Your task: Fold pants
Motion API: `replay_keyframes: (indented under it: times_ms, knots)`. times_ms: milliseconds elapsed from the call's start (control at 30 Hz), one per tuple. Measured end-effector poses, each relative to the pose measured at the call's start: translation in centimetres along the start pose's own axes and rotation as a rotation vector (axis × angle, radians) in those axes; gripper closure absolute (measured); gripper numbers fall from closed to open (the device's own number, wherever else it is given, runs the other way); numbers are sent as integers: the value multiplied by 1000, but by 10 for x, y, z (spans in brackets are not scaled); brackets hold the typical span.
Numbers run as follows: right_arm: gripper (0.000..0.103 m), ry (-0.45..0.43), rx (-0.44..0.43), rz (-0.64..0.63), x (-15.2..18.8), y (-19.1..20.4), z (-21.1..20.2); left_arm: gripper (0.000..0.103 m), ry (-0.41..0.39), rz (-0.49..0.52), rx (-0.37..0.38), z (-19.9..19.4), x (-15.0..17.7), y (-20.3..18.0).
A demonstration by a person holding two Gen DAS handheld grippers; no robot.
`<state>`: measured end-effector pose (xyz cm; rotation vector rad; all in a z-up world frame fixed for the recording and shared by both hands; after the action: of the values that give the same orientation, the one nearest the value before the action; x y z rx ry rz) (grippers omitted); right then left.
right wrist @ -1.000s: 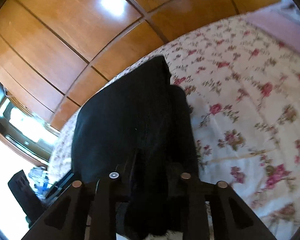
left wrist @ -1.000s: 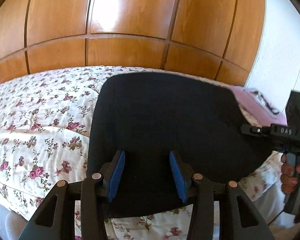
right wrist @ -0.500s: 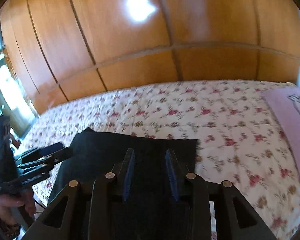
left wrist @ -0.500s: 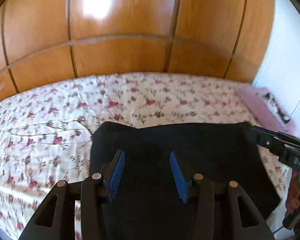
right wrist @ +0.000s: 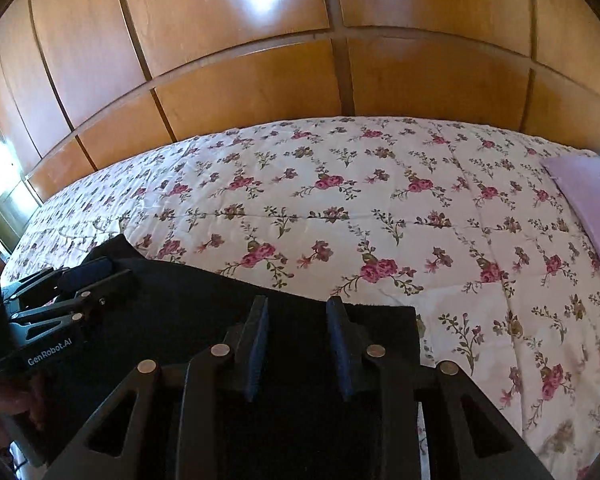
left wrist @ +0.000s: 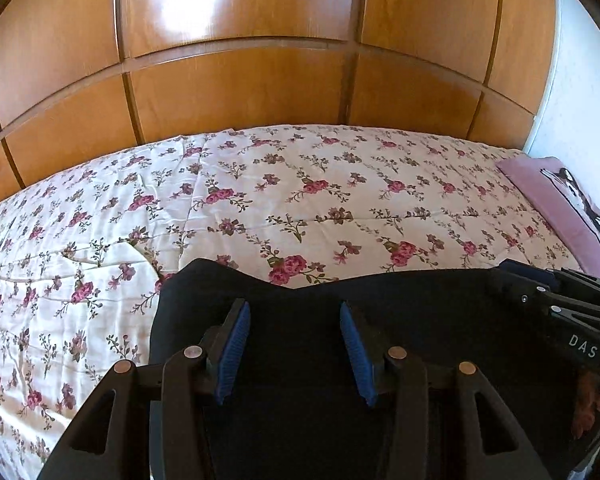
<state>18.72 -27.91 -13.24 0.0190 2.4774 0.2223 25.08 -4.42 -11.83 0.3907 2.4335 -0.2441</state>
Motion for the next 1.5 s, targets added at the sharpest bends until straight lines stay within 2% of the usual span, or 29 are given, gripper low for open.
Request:
replay_keyframes:
  times_ms: [100, 300, 600, 1500]
  knots:
    - [75, -22, 4, -5, 1, 3, -2, 55, 1, -7, 4, -6, 1, 2]
    - [75, -82, 6, 5, 4, 3, -24, 55, -21, 28, -84, -35, 13, -8]
    - [72, -102, 5, -5, 30, 17, -62, 55, -37, -34, -84, -64, 38, -6]
    - [72, -87, -21, 20, 91, 19, -104, 55, -51, -93, -66, -108, 99, -15]
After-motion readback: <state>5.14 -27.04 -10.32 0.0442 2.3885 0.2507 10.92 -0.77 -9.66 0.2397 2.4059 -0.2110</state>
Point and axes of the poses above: each gripper's, at about its wrist camera, not at the fingertips, and z roughly the way its jaws point, y to its left, x to its underside, the point moved 3 cm from there along z, roughly the way its jaws point, and after that the axes turned 1 degree about y, right-handed, at the moved point
